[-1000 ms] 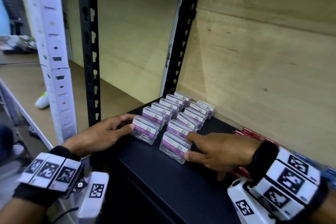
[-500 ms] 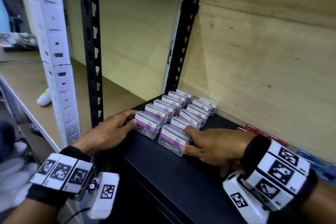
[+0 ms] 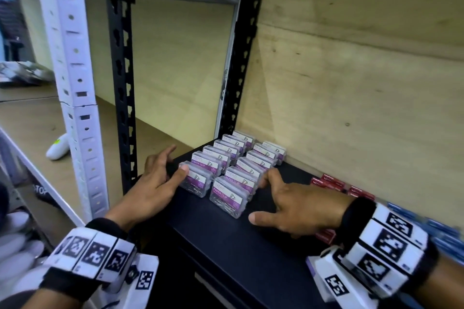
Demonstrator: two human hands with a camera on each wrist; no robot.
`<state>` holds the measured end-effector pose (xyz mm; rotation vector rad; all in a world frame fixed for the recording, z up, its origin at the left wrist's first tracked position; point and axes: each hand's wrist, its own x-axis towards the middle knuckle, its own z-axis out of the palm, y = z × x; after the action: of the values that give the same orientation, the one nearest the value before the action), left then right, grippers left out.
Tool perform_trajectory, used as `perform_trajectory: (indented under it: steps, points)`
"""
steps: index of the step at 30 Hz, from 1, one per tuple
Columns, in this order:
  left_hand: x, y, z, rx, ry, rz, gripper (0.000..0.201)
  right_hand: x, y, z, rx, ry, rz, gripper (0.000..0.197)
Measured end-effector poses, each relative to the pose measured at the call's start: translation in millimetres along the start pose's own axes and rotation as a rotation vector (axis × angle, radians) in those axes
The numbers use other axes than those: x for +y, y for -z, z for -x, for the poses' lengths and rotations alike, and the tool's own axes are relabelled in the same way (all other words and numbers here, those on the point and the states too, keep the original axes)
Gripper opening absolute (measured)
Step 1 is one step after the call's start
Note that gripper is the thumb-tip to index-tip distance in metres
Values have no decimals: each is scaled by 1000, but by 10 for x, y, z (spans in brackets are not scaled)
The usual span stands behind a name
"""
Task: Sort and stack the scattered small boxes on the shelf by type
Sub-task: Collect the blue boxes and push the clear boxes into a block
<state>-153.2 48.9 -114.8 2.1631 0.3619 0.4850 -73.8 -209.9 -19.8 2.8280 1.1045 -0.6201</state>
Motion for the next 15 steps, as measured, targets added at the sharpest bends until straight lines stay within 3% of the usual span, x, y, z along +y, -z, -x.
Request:
perform_trajectory:
  steps: [3,8,12,15]
  points:
    - [74,-22,180,45,-69,-77,74,102,-39,45,37,25,-37,56]
    - [471,-81,457,-24,-282,-260,58,305,-69,155,52,39,-77,52]
    - [890,-250,565,-196,-474,-357,34,536,-67,367,89,28,-74,36]
    - [1134,-483,604,-366,-561,-427,31,719,-78,557,149,5,-105,28]
